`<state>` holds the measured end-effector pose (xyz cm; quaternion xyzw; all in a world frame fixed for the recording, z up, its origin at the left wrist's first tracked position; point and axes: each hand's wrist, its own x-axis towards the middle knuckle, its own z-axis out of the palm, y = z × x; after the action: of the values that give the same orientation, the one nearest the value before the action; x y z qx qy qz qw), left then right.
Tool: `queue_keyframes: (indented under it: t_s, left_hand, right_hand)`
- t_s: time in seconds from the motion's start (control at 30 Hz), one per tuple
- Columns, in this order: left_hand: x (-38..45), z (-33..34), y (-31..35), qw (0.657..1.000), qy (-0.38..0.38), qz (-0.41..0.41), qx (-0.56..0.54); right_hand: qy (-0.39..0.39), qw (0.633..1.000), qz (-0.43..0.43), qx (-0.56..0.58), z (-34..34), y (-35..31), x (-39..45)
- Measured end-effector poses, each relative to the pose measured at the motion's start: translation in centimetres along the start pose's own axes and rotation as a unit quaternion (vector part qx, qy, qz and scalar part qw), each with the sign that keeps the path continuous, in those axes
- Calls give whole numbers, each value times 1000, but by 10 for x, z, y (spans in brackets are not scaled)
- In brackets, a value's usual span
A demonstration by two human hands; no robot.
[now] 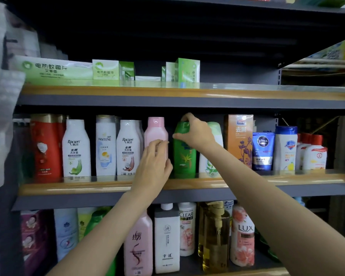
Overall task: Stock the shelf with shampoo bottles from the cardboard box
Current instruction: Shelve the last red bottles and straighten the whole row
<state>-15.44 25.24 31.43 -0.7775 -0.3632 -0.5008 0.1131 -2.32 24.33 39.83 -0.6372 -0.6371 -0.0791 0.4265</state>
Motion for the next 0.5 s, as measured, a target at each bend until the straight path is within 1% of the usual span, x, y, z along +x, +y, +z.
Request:
queue_keyframes:
  t_s: [0.13, 0.23, 0.3, 0.4, 0.47, 0.5]
  left_hand:
    - [7, 5, 3, 997, -14, -28, -64]
    - [12, 13, 9, 990, -49, -66, -112]
    - [15, 15, 11, 986, -67, -88, -128]
    - [14, 14, 5, 979, -83, -83, -168]
    - [10, 13, 0, 968, -91, -71, -222]
    - [9, 11, -2, 959, -75, -74, -265]
  right_hand:
    - [-23, 998, 9, 58, -14, -2, -9]
    - [-63, 980, 33, 188, -25, 0, -21]
    - [-72, 970, 8, 232, -31, 2, -29]
    - [-77, 970, -58, 223, -34, 5, -36]
    - [-100, 953, -69, 279, -35, 4, -40]
    - [-104, 939, -68, 320, -35, 2, -40]
